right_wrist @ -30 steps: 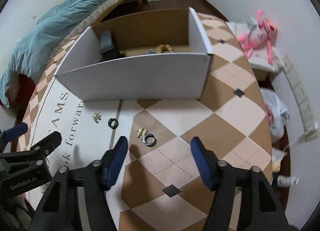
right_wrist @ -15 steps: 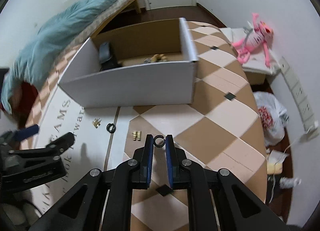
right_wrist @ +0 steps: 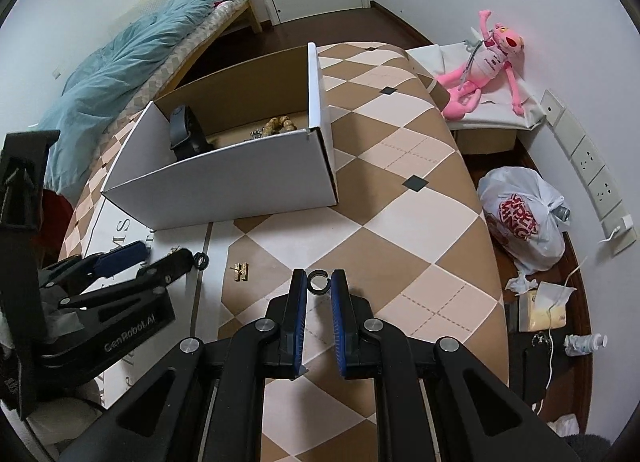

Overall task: Organize jewelry
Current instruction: 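Grasp a small earring with the left tool while the right tool grasps a ring, then drop the earring and ring into the white box, opening both tools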

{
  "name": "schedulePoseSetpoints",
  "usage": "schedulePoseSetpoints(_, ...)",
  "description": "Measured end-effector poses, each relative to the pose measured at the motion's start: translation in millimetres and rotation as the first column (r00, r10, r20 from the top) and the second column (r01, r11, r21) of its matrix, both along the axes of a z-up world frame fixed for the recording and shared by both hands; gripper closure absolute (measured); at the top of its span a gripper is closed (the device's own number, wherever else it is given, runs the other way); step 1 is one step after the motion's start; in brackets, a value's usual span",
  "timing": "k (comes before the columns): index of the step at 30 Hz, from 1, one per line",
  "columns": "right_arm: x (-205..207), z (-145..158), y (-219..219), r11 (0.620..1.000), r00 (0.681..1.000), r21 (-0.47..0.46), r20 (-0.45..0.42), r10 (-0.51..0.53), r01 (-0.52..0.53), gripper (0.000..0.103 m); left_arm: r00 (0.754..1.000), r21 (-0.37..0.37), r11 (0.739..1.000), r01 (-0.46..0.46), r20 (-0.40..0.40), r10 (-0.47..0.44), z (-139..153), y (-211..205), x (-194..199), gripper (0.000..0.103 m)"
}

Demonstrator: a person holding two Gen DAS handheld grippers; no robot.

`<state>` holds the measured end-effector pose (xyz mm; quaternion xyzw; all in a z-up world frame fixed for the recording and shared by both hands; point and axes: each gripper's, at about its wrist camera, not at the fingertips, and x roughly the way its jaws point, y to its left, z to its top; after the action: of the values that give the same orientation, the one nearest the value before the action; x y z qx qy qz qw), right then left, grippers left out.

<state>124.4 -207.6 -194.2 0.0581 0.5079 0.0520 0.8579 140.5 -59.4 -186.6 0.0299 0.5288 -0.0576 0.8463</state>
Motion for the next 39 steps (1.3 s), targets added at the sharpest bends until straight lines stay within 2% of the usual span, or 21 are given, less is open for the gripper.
schedulePoseSetpoints(4,-0.7,2.8,2.3,1.000,1.000,-0.001,0.006,0.001,-0.001,0.090,1.000,-0.007,1.000,0.019,0.005,-0.019,1.4,-4.5,1.8,0.092)
schedulePoseSetpoints(14,-6.4,25.4,5.5,1.000,0.999,0.024,0.043,0.014,-0.015,0.090,1.000,-0.048,0.999,0.010,0.018,-0.009,11.0,3.2,-3.0,0.092)
schedulePoseSetpoints(20,-5.8,55.0,9.6,0.997,0.996,0.072,0.088,0.027,-0.033,0.090,0.999,-0.153,0.988,0.015,0.041,-0.009,47.1,15.0,-11.5,0.092)
schedulePoseSetpoints(23,0.7,73.3,12.1,0.994,0.993,0.099,0.109,0.035,-0.046,0.090,0.998,-0.215,0.976,0.022,0.067,-0.008,77.3,24.8,-4.9,0.092)
schedulePoseSetpoints(26,14.3,92.4,16.5,0.994,0.988,0.091,0.145,0.049,-0.063,0.090,0.995,-0.231,0.972,0.043,0.098,-0.021,101.3,29.0,11.2,0.092)
schedulePoseSetpoints(29,34.4,102.2,20.5,0.994,0.986,0.082,0.158,0.056,-0.069,0.090,0.995,-0.218,0.974,0.057,0.097,-0.037,109.6,27.3,33.5,0.092)
schedulePoseSetpoints(32,60.9,102.7,25.9,0.995,0.988,0.068,0.141,0.068,-0.078,0.090,0.996,-0.204,0.978,0.046,0.079,-0.030,106.7,29.5,51.0,0.092)
schedulePoseSetpoints(39,124.3,73.9,29.3,0.994,0.994,0.032,-0.014,0.105,-0.105,0.090,1.000,-0.193,0.981,0.003,-0.018,-0.007,85.3,36.5,87.7,0.092)
